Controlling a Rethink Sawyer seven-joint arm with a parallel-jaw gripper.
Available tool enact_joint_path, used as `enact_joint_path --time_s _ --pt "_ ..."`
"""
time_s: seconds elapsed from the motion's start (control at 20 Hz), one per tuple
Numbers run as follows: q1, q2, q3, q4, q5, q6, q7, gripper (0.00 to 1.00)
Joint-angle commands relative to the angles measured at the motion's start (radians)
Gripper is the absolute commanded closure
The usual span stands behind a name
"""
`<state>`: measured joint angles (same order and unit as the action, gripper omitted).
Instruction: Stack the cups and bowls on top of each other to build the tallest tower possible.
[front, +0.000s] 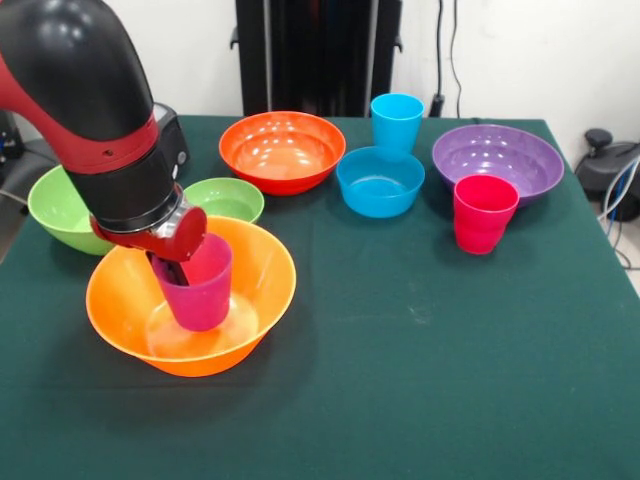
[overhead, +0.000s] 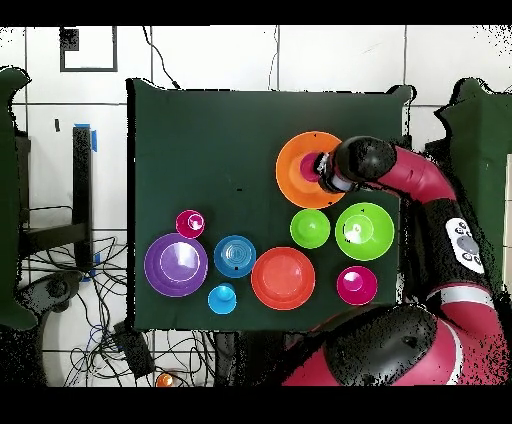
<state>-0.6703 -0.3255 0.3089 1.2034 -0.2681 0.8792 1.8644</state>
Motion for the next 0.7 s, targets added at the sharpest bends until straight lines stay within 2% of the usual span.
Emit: enact_joint_path --time_s 0.05,0.4,0.45,0.7 --pt "0.016 0.038 -0.015 0.054 -0.042 -0.068 0.005 1.0" --pt "0.013 0.07 0.003 0.034 -0.02 -0.086 0.021 1.0" --pt "0.014 0.069 0.0 0.036 -0.018 -0.086 0.03 0.0" --pt "0.024 0.063 -0.009 0.03 -0.048 -0.138 0.025 0.0"
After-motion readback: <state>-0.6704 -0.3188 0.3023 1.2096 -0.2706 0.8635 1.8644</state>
